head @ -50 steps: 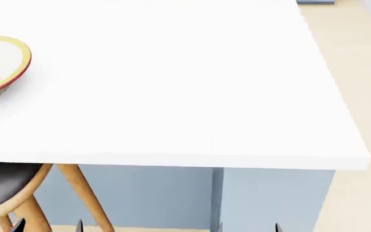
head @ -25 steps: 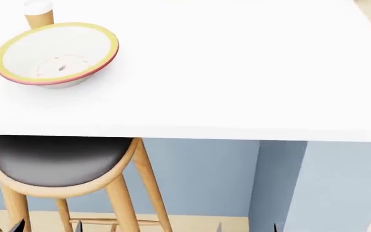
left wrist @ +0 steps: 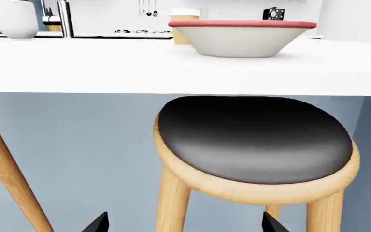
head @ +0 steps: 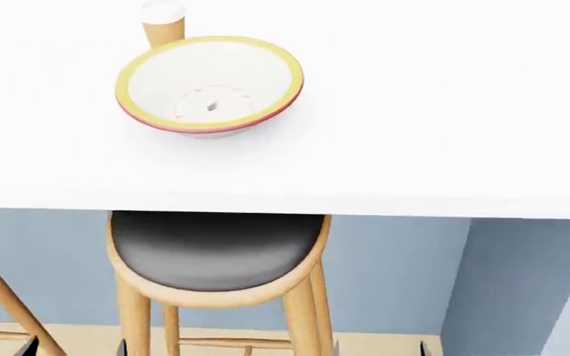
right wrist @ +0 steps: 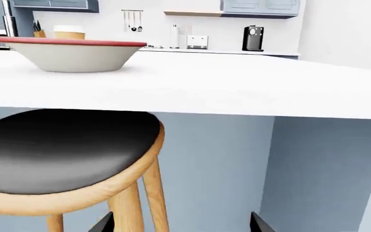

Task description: Place the cup inside the bowl on the dining table and move the bowl to any counter.

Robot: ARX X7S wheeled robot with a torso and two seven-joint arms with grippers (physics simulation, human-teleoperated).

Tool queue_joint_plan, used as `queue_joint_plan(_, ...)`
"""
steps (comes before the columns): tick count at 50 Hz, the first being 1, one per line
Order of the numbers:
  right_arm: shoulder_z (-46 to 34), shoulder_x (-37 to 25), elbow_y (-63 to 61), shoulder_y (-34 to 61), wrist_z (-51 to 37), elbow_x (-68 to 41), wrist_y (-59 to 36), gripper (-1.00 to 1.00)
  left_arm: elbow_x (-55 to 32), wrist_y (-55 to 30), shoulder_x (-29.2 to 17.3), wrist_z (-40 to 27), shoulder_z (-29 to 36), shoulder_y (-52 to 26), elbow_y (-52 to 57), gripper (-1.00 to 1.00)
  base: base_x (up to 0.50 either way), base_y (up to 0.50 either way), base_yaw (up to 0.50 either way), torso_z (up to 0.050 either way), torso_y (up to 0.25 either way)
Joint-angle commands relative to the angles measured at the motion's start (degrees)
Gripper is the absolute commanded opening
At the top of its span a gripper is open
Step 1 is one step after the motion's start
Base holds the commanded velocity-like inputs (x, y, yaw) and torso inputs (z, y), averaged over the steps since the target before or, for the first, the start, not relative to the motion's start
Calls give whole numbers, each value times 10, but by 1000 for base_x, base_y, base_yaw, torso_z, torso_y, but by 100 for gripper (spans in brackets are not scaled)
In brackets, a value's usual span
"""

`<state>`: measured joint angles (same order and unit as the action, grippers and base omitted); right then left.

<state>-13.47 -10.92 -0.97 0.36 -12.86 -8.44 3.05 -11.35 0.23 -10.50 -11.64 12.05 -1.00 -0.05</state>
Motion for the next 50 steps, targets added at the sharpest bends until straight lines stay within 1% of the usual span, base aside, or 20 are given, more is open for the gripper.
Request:
queue_joint_plan(1,-4,-3,-1,-2,-4,-1,4,100,-4,1,-2,-3,2,-1,0,100,355,325,0,0,0)
queue_joint_plan(13,-3,-4,-1,-2,-9,-6,12,100,-5,-2,-5,-7,6,-3,-1,100,453,317,0,0,0)
queue_joint_plan(23,-6,-7,-2,-2,-10,-7,18,100,-1,-9,-8,-13,12,-6,-3,100,6,5,0,0,0)
queue_joint_plan(26,-7,-8,-1,-1,-10,-8,18,100,-10,8,-8,-8,8,-2,-1,100,0,0,0,0,0)
queue_joint_plan(29,-8,-9,-1,-1,-11,-8,17,100,-11,6,-7,-10,9,-4,-4,100,0,0,0,0,0)
queue_joint_plan(31,-9,-9,-2,-1,-12,-9,17,100,-6,11,-6,-12,12,-5,-5,100,0,0,0,0,0)
queue_joint_plan(32,-9,-9,-3,-2,-12,-9,17,100,-2,28,-7,-9,13,-3,-4,100,0,0,0,0,0)
queue_joint_plan(34,-9,-10,-3,-2,-12,-10,17,100,4,24,-11,-12,15,0,0,100,0,0,0,0,0)
queue_joint_plan(36,-10,-10,-3,-2,-12,-10,17,100,0,36,-13,-7,15,3,4,100,0,0,0,44,0)
queue_joint_plan(50,-13,-13,-4,-2,-17,-12,17,100,-8,38,-22,-6,16,8,7,100,0,0,0,50,0)
